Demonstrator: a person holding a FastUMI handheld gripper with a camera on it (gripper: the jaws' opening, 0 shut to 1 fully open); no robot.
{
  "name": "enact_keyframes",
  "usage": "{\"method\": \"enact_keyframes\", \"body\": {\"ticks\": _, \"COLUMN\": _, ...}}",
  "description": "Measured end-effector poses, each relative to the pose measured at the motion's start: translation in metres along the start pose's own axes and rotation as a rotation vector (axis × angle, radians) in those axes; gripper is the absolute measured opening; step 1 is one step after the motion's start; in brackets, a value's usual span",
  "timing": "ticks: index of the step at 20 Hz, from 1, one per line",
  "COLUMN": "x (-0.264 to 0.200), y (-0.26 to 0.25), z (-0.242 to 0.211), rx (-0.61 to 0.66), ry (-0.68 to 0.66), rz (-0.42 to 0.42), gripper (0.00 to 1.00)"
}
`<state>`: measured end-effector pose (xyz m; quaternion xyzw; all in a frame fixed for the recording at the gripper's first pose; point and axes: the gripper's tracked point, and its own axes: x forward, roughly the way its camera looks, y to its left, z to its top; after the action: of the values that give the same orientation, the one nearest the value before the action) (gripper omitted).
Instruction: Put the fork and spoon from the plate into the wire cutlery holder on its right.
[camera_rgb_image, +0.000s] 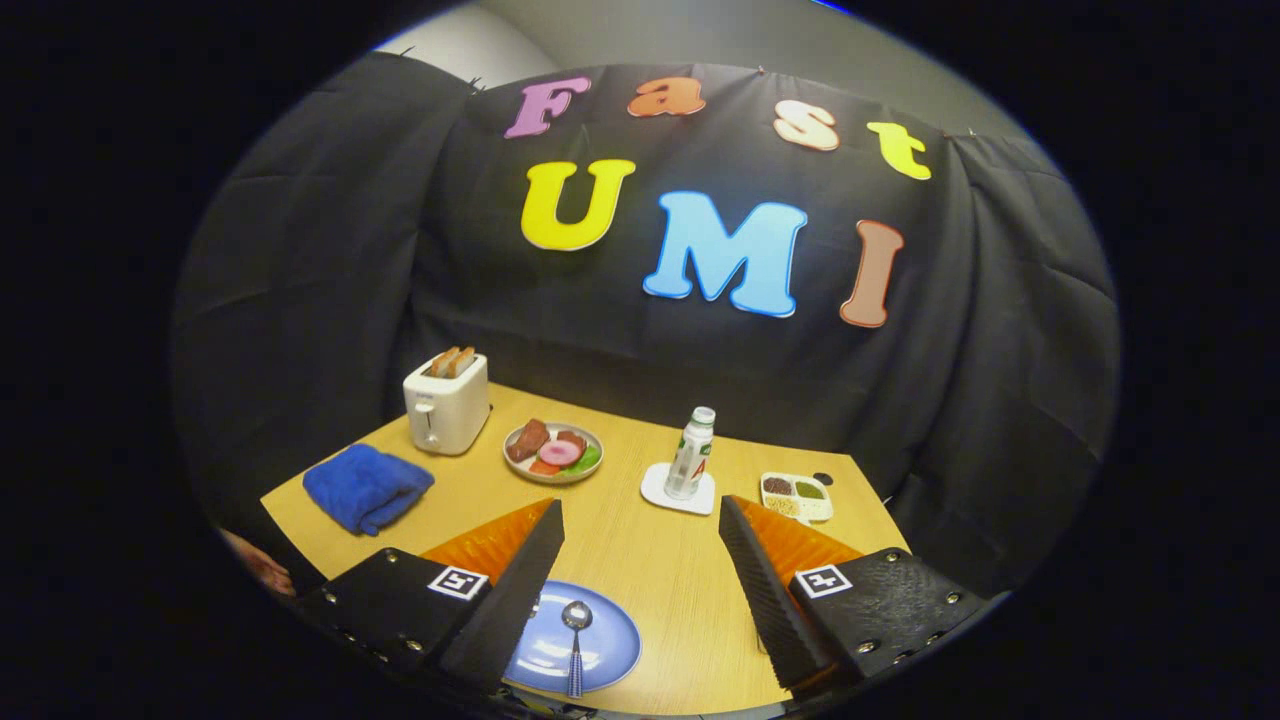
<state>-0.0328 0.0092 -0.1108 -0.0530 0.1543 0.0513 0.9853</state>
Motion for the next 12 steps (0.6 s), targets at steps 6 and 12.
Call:
{"method": "enact_keyframes", "body": {"ticks": 6, "x": 0.019, "y": 0.024, "z": -0.063, "rx": -0.009, "ry": 0.240, "rz": 0.065, "gripper": 0.96}}
{"method": "enact_keyframes", "body": {"ticks": 12, "x": 0.026, "y": 0.034, "z": -0.089, "rx": 0.003, "ry": 0.337, "rz": 0.097, "gripper": 0.96}}
